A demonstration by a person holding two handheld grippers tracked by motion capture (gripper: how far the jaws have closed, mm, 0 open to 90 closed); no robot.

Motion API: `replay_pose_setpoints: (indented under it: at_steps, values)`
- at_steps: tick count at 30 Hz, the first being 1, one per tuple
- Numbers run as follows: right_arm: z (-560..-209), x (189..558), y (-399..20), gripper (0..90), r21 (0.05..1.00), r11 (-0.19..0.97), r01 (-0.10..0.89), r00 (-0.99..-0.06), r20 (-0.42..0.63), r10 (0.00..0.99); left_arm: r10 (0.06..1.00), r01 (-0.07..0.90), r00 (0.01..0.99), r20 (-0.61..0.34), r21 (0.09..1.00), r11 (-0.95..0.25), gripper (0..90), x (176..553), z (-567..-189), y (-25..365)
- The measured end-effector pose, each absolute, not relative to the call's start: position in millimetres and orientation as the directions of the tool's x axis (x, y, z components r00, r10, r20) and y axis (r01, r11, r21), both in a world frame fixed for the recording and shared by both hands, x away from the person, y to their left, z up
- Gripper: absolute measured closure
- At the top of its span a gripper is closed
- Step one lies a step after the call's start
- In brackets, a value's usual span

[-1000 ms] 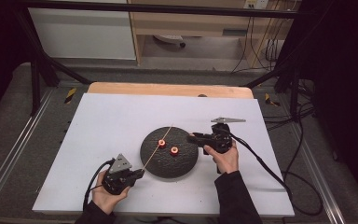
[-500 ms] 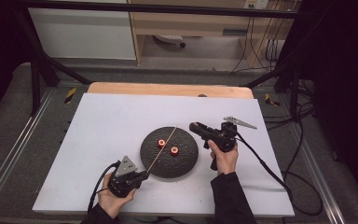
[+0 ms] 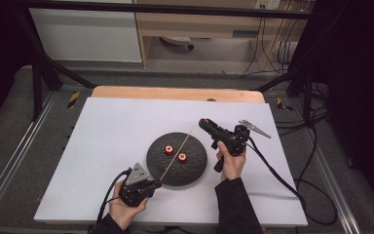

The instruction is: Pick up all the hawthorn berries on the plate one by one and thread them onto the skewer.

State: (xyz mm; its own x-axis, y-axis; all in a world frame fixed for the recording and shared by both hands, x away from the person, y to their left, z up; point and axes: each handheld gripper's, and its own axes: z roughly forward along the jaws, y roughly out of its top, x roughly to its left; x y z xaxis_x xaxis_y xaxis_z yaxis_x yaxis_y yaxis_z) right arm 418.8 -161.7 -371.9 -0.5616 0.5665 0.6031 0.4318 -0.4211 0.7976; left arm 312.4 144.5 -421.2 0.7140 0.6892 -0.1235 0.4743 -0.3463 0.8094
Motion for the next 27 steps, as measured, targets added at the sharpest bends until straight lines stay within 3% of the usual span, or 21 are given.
replay_pose_setpoints:
  at_steps: [12, 27]
  values:
    - [-373, 421, -159, 62.5, 0.785, -0.504, 0.36, -0.579, 0.612, 0.539, 0.684, 0.474, 0.715, -0.143, 0.819, -0.324, 88.3, 313, -420, 132]
    - [-377, 420, -155, 62.6, 0.761, -0.536, 0.366, -0.591, 0.635, 0.497, 0.685, 0.475, 0.711, -0.157, 0.826, -0.303, 88.3, 313, -419, 127]
